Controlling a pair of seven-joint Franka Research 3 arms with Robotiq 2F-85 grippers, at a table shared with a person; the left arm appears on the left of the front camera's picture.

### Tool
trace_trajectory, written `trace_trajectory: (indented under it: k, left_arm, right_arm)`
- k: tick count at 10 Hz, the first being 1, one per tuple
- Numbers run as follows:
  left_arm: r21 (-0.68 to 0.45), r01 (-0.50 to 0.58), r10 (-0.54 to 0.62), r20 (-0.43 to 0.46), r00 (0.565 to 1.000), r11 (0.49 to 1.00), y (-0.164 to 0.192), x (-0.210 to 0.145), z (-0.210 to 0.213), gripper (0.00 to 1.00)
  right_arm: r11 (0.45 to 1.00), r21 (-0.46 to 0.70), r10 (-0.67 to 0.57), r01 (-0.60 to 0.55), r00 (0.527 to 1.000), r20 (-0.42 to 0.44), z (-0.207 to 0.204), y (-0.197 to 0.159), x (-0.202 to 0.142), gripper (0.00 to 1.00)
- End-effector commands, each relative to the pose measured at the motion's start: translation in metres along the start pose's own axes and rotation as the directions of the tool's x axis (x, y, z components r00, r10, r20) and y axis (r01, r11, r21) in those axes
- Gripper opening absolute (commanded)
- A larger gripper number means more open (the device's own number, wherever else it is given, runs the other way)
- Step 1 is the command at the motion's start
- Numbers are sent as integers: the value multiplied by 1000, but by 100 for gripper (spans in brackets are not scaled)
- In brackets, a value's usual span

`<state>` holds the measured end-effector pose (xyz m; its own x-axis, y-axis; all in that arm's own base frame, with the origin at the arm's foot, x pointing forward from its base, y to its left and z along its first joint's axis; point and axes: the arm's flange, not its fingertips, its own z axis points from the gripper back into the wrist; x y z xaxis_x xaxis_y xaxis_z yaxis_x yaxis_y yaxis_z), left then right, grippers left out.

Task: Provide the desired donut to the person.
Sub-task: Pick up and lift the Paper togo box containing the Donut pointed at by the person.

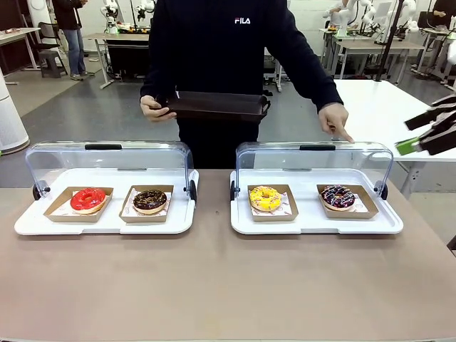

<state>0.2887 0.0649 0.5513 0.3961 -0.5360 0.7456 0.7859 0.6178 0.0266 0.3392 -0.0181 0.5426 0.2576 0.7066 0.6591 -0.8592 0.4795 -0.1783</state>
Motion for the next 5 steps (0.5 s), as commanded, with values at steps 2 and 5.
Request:
trace_trajectory:
  k: [2,5]
  left_arm:
    - [-1,-9,9,4,1000,1000,0,-1,1,100]
    - [-1,-9,9,4,1000,1000,0,-1,1,100]
  right_arm:
    - [976,-9,207,-216,945,-255,-66,-9,-15,100]
    - [936,40,340,-351,862,-376,-136,-24,-38,100]
